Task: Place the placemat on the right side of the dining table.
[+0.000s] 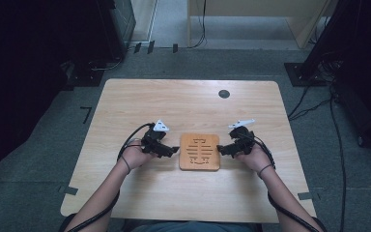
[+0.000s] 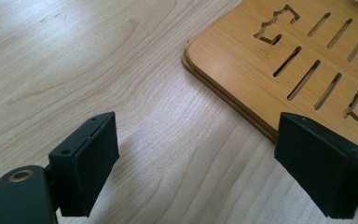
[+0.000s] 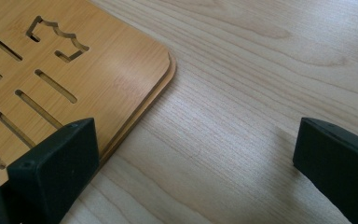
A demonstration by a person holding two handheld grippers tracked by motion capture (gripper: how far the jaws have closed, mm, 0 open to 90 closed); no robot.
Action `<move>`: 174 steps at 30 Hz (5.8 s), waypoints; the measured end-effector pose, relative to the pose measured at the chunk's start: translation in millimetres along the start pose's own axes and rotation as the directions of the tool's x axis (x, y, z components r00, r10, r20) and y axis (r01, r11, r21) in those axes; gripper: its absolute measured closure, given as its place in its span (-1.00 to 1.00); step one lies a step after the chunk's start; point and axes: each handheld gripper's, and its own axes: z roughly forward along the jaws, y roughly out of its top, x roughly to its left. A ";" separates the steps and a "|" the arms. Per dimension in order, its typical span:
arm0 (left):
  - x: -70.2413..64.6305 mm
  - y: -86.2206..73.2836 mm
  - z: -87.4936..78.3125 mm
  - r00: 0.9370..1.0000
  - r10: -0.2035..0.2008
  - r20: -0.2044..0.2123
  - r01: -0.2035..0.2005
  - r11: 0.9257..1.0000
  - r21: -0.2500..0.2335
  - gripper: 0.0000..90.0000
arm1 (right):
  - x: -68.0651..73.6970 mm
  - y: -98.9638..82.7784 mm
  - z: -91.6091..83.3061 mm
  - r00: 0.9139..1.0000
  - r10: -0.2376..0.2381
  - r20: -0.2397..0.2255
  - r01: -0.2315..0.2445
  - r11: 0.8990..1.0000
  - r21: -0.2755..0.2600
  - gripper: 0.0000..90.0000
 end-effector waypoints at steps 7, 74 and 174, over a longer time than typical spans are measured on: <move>-1.2 1.1 -1.6 1.000 0.000 -0.001 0.000 1.000 -0.014 -0.71 | 0.5 0.1 0.6 1.000 -0.005 0.000 0.005 1.000 -0.001 -1.00; -16.6 -4.2 -12.3 0.999 0.008 0.050 -0.008 1.000 -0.005 -0.70 | 34.9 25.6 18.4 0.993 -0.116 0.007 0.116 0.991 -0.073 -1.00; -2.4 -12.7 -0.5 0.987 -0.026 0.161 0.030 0.999 -0.026 -0.78 | 81.4 69.6 -8.8 0.965 0.069 -0.252 -0.022 0.982 0.185 -0.30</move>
